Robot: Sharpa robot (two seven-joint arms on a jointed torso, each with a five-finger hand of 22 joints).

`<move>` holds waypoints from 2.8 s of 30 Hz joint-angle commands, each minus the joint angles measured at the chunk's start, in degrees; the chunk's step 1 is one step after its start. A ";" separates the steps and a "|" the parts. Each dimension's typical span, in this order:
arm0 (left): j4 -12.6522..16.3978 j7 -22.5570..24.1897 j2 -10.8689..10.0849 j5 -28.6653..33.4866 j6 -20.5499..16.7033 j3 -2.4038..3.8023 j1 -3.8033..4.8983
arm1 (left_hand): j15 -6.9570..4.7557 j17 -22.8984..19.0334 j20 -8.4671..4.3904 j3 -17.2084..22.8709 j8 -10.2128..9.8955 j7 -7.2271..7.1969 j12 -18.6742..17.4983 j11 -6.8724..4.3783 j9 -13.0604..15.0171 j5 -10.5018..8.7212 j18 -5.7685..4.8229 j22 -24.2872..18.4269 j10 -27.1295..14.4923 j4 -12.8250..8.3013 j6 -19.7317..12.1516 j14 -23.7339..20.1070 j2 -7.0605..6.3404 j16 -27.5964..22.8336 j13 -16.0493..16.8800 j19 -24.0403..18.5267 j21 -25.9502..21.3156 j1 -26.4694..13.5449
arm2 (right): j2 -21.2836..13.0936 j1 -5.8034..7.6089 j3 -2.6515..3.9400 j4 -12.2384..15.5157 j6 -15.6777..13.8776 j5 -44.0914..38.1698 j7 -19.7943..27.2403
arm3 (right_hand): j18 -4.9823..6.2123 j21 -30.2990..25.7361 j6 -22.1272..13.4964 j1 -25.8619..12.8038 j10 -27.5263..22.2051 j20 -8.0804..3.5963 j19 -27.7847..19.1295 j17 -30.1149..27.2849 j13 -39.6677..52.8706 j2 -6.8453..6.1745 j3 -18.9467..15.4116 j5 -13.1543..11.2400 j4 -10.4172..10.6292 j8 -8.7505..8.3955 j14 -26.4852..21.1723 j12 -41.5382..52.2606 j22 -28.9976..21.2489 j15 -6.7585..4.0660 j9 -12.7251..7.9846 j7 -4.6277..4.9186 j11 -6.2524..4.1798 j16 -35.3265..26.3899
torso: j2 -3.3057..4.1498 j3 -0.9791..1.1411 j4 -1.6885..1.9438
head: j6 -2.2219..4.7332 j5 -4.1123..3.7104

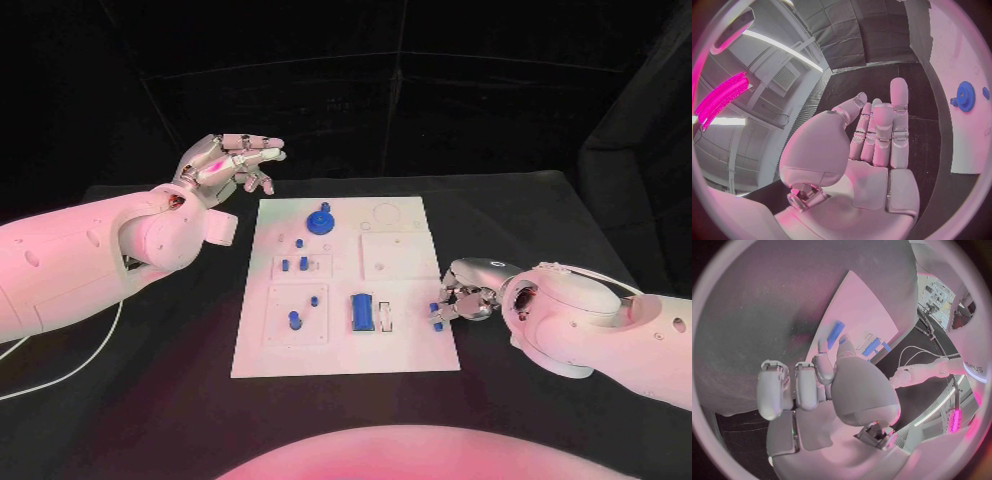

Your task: Assemble the parts on the task board

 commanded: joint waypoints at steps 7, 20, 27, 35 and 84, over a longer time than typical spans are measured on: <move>-0.03 0.43 -0.05 0.19 0.72 0.05 0.09 | -0.01 -0.07 0.33 -0.35 0.38 0.12 0.19 -0.07 0.06 0.04 1.19 -0.10 -0.30 0.07 -0.35 -0.44 0.19 -0.08 0.03 -0.13 -0.23 0.04 | 1.97 -0.73 -0.16 -0.75 4.88 -7.47 -2.40 | -0.19 0.27 -0.05 3.22 -0.09 -0.22 0.29 0.17 -0.36 0.14 0.61 -0.40 -2.43 -0.17 2.83 -0.43 4.99 -0.06 -0.01 -0.03 -0.14 0.24 | -0.04 -0.05 0.08 | -0.07 0.12; -0.05 0.46 -0.09 0.19 0.82 0.04 0.08 | -0.01 -0.07 0.33 -0.35 0.38 0.12 0.19 -0.07 0.06 0.04 1.19 -0.10 -0.30 0.07 -0.35 -0.44 0.19 -0.08 0.03 -0.13 -0.23 0.04 | 3.55 -1.36 -0.18 -0.73 5.94 -11.58 -4.33 | -0.22 0.27 0.03 8.74 -0.77 -0.25 0.30 0.37 -0.76 2.35 4.94 -1.38 -7.06 -1.45 2.78 -1.51 5.14 -0.04 -0.36 0.17 -0.12 0.19 | -0.05 -0.02 0.06 | -0.09 0.14; -0.04 0.46 -0.06 0.19 0.86 0.04 0.06 | -0.01 -0.07 0.33 -0.35 0.38 0.12 0.19 -0.07 0.06 0.04 1.19 -0.10 -0.30 0.07 -0.35 -0.44 0.19 -0.08 0.03 -0.13 -0.23 0.04 | 2.84 -1.40 -0.16 0.22 1.71 -8.75 -5.01 | -0.41 0.71 0.44 6.23 -0.13 -0.27 0.86 1.05 0.10 2.53 6.42 5.06 -6.12 -2.32 2.93 -0.21 5.98 -0.11 -0.81 -0.03 -0.27 0.53 | -0.03 0.00 0.04 | -0.06 0.33; -0.05 0.47 0.01 0.19 0.86 0.04 0.04 | -0.01 -0.07 0.33 -0.35 0.38 0.12 0.19 -0.07 0.06 0.04 1.19 -0.10 -0.30 0.07 -0.35 -0.44 0.19 -0.08 0.03 -0.13 -0.23 0.04 | 1.32 -1.37 -0.12 2.52 -6.01 -0.34 -4.56 | -0.45 0.83 0.81 5.00 0.17 -0.40 1.00 1.39 0.56 2.11 8.64 9.36 -5.55 -2.95 3.01 0.37 6.19 -0.24 -1.13 -0.16 -0.42 0.71 | -0.09 -0.08 0.11 | -0.14 0.40; 0.40 0.46 -0.28 0.19 0.91 0.03 0.08 | -0.02 -0.09 0.32 -0.43 0.47 0.13 0.34 -0.06 0.05 0.04 1.19 -0.15 -0.39 0.03 -0.43 -0.45 0.25 -0.03 0.02 -0.09 -0.29 0.11 | 8.90 -1.30 -0.07 0.73 -9.79 13.76 -4.41 | -0.71 1.46 4.20 -3.04 2.08 -0.82 1.81 2.96 2.65 -0.34 10.86 11.90 0.62 -3.23 3.34 3.38 7.42 -0.77 -1.22 -1.20 -1.08 1.60 | -0.02 -0.04 0.06 | -0.74 1.77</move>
